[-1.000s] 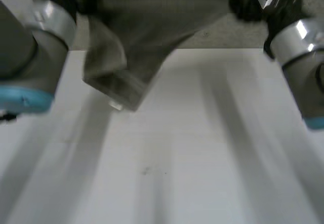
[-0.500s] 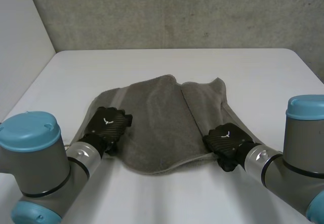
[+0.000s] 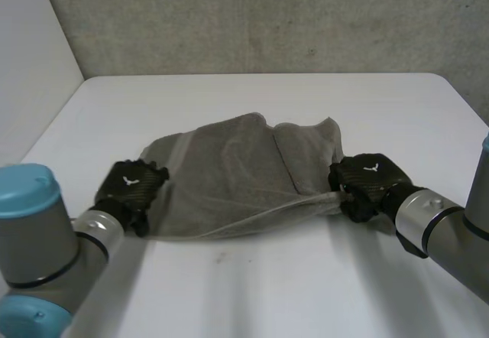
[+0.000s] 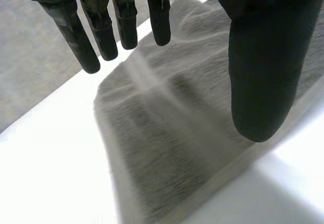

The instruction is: Fold the laundry

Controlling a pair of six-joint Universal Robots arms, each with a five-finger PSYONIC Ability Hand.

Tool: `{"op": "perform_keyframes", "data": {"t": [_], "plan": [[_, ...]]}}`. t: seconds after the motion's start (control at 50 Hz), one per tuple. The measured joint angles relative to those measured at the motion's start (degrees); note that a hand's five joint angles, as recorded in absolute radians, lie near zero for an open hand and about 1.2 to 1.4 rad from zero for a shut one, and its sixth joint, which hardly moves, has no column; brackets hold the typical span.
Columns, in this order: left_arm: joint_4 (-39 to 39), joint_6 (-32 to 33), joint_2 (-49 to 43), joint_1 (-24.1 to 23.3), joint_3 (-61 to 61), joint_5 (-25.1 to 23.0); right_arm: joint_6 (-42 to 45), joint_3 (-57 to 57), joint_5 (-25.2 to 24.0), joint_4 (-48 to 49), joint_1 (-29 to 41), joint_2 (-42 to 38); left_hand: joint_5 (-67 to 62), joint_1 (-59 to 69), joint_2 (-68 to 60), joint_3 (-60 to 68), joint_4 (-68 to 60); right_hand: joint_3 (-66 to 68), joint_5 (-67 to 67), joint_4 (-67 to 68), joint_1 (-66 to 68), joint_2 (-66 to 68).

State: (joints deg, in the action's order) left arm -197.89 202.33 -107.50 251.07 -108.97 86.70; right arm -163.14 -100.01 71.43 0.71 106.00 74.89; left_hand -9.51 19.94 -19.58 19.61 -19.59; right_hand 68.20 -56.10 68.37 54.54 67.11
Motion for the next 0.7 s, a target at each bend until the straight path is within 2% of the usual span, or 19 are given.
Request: {"op": "perform_keyframes", "data": {"t": [0.14,0.34,0.5,0.7], "plan": [[2.04,-0.18,1.57,5.43,-1.41,-2.69,0.61,0.18,-0.08,1.34,-2.20,-0.71,1.26,-1.34,1.23,-1.19,1.25,0.00,-0.03,0.00,0.00,0.00],[3.36,-0.09,1.16,12.98,-3.75,-10.82,1.14,0.22,-0.24,2.78,-2.87,-2.57,1.22,-1.34,1.22,-1.19,1.24,0.00,-0.03,0.00,0.00,0.00],[2.70,-0.07,-0.60,15.01,-3.98,-12.93,1.17,0.07,-0.26,2.88,-2.63,-3.44,1.16,-1.34,1.17,-1.18,1.15,0.00,-0.04,0.00,0.00,0.00],[-0.14,0.15,-3.21,14.91,-3.81,-12.82,1.16,-0.24,-0.32,3.15,-2.50,-3.64,-0.16,-0.35,-0.05,0.03,-0.06,0.00,-0.12,0.00,0.00,0.00]]}}
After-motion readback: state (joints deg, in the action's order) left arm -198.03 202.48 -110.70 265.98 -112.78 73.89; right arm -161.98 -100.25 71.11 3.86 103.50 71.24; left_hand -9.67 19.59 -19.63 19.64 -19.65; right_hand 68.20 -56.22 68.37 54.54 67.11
